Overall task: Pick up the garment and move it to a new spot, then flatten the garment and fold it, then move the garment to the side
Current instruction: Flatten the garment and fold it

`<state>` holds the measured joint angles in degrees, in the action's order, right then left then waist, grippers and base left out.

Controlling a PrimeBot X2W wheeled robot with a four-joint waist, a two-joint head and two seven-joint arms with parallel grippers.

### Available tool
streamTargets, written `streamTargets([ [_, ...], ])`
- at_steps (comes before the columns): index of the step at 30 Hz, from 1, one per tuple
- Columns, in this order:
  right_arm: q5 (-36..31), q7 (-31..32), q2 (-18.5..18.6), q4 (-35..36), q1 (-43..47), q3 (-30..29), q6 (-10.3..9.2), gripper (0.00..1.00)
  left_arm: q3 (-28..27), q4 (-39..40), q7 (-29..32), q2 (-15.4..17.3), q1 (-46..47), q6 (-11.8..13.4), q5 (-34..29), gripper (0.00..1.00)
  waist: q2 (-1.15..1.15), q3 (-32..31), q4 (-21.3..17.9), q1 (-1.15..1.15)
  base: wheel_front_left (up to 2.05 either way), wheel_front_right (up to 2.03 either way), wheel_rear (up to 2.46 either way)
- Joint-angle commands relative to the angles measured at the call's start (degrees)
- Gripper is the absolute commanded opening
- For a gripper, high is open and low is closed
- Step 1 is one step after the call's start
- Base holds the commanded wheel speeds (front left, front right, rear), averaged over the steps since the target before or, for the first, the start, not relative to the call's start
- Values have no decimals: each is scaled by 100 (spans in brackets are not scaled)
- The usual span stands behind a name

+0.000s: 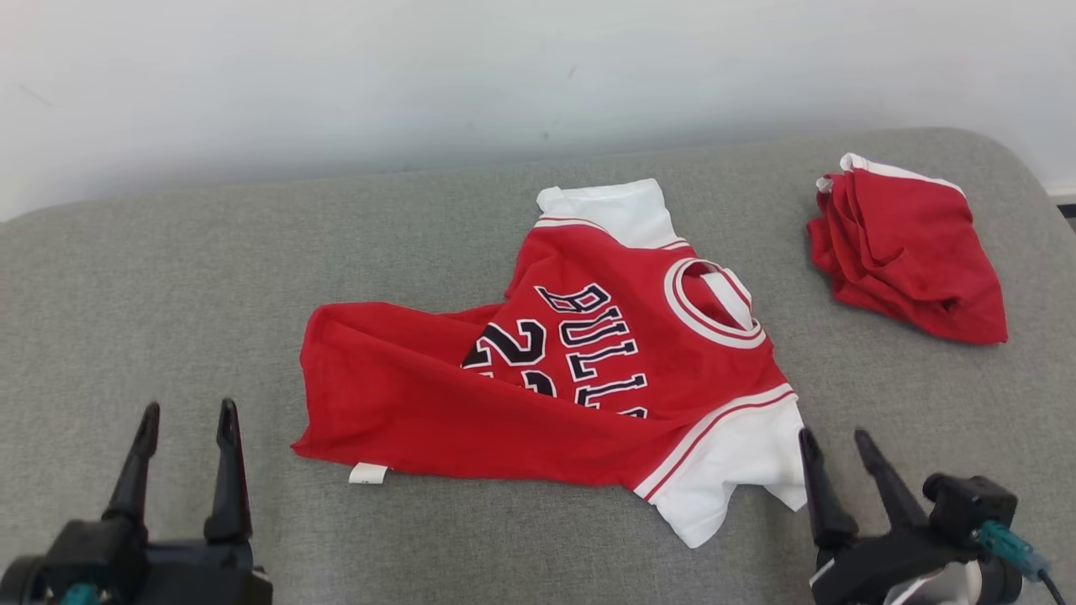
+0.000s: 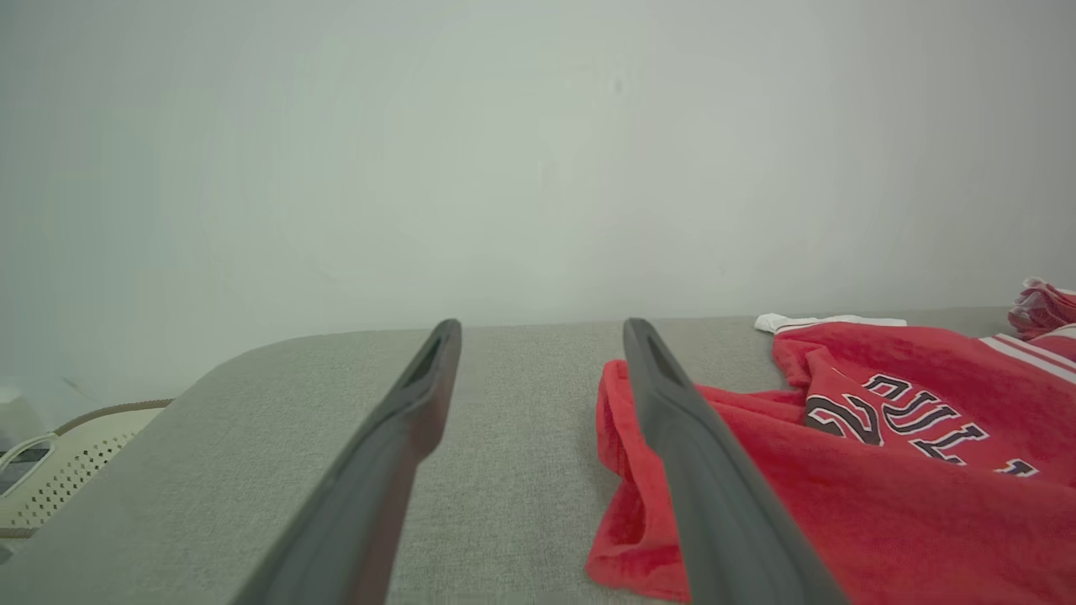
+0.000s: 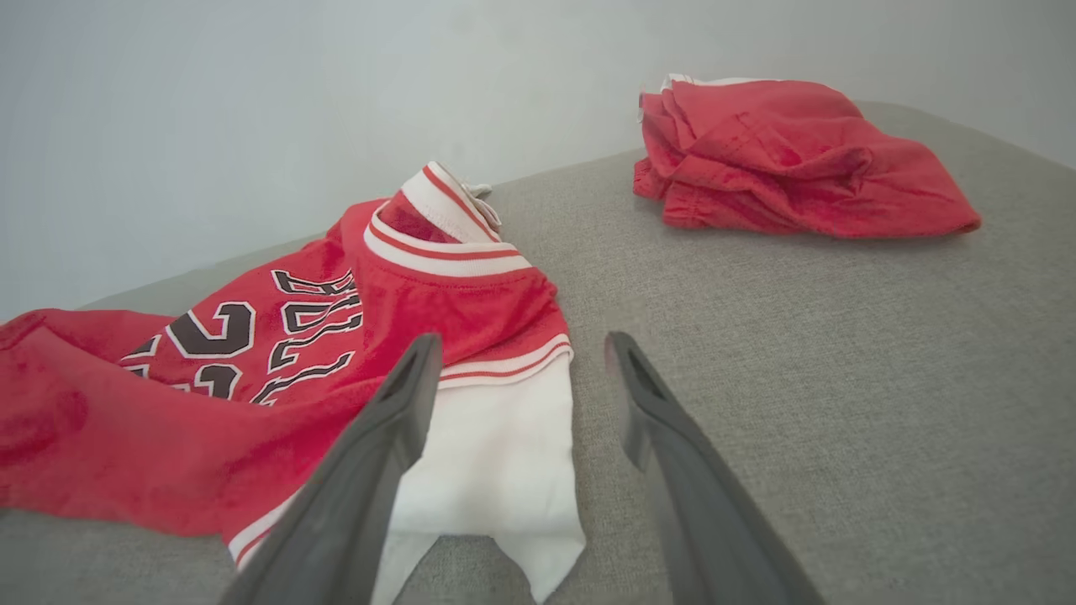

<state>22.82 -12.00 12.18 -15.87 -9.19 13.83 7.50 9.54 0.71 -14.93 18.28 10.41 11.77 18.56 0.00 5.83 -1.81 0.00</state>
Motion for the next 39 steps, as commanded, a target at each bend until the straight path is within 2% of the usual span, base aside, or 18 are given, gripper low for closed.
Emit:
streamTargets([
  [1,15,95,35,10,127,17,-2,100,-60,94,-17,-60,-177,44,-55,100,0,-45,40,0,0,0,0],
  [7,103,587,134,90,296,-17,-2,100,-210,290,-18,-305,-557,102,-219,100,0,-64,149,0,0,0,0],
  [15,119,1146,363,237,529,63,-2,100,-354,333,-18,-556,-677,-48,-333,100,0,-26,313,0,0,0,0],
  [22,-35,1304,515,21,488,126,-2,100,-485,254,-18,-731,-665,-209,-451,100,0,-50,386,0,0,0,0],
  [29,-51,1147,472,-436,226,230,-2,100,-555,201,-18,-821,-634,-357,-533,100,0,-60,475,0,0,0,0],
  [30,-19,1089,441,-504,173,242,-2,98,-576,196,-18,-831,-642,-360,-537,100,0,-64,482,0,0,0,0],
  [31,2,1045,426,-583,132,260,-2,88,-597,188,-18,-842,-648,-376,-541,100,0,-68,489,0,0,0,0],
  [32,-5,1045,422,-684,95,291,-2,46,-611,180,-18,-852,-656,-398,-554,100,0,-72,495,0,0,0,0],
  [33,-8,1020,413,-763,46,312,-2,33,-624,172,-18,-863,-660,-407,-569,100,0,-76,501,0,0,0,0],
  [34,-2,984,403,-835,-10,341,-2,9,-638,165,-18,-878,-666,-414,-584,100,0,-79,505,0,0,0,0],
  [35,24,961,384,-895,-54,380,-2,0,-645,154,-19,-889,-672,-434,-597,100,0,-85,507,0,0,0,0],
  [39,146,881,406,-1040,-93,506,-2,0,-682,87,-19,-942,-715,-481,-618,100,0,-142,493,0,0,0,0],
])
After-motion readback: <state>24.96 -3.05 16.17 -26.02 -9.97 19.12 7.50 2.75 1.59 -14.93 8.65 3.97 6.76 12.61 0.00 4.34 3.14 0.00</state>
